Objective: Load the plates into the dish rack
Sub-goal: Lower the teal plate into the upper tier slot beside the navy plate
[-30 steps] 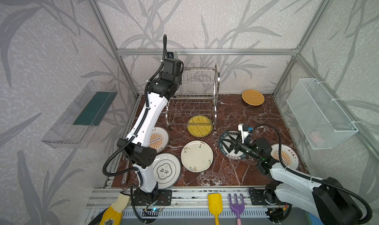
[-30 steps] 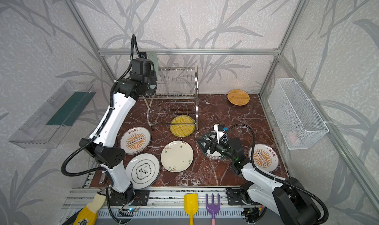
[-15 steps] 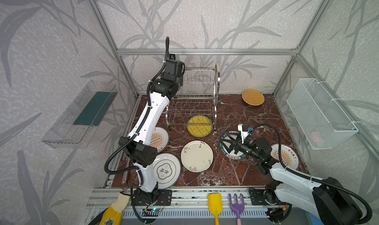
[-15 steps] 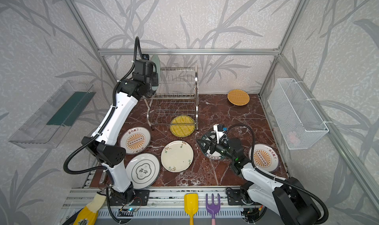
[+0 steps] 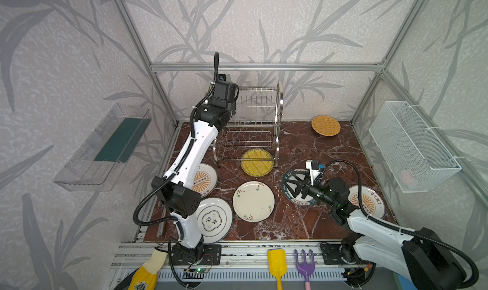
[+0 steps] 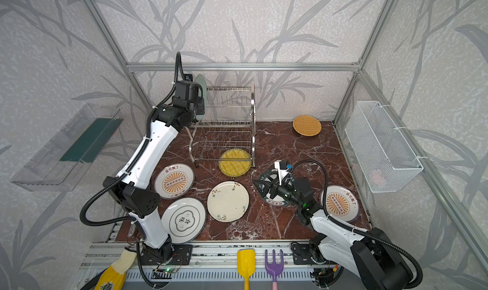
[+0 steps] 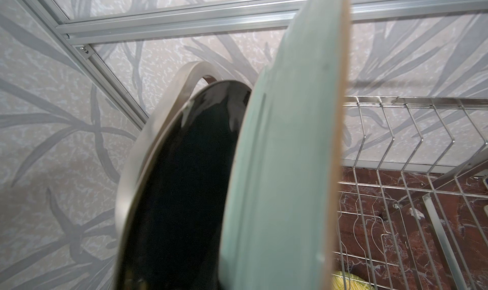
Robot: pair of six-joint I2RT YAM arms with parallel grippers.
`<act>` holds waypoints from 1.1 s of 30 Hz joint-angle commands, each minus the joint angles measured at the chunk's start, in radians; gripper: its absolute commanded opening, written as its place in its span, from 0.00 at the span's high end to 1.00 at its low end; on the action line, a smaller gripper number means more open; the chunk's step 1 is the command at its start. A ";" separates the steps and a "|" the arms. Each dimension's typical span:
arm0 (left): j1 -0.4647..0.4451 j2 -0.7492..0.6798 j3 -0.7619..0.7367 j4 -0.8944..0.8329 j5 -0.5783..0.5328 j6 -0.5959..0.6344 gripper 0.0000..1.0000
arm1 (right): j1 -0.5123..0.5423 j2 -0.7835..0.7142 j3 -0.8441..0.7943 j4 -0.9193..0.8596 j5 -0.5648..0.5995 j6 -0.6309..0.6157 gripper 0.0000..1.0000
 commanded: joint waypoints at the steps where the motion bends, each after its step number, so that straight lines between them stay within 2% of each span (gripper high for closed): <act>1: -0.003 -0.058 -0.003 0.067 -0.004 -0.022 1.00 | 0.007 0.006 0.039 0.017 -0.005 -0.012 0.01; 11: -0.007 -0.081 -0.010 0.049 0.026 -0.073 0.99 | 0.009 0.002 0.041 0.013 -0.007 -0.014 0.01; 17: -0.011 -0.086 -0.027 0.048 0.021 -0.077 0.95 | 0.010 -0.001 0.040 0.010 -0.006 -0.014 0.01; 21: -0.010 -0.107 -0.059 0.066 0.023 -0.081 0.87 | 0.011 -0.003 0.040 0.007 -0.004 -0.017 0.01; 26: -0.011 -0.121 -0.068 0.068 0.024 -0.077 0.86 | 0.011 -0.006 0.041 0.006 -0.005 -0.017 0.01; 33: -0.011 -0.132 -0.073 0.071 0.021 -0.073 0.78 | 0.012 -0.009 0.041 0.001 -0.004 -0.021 0.01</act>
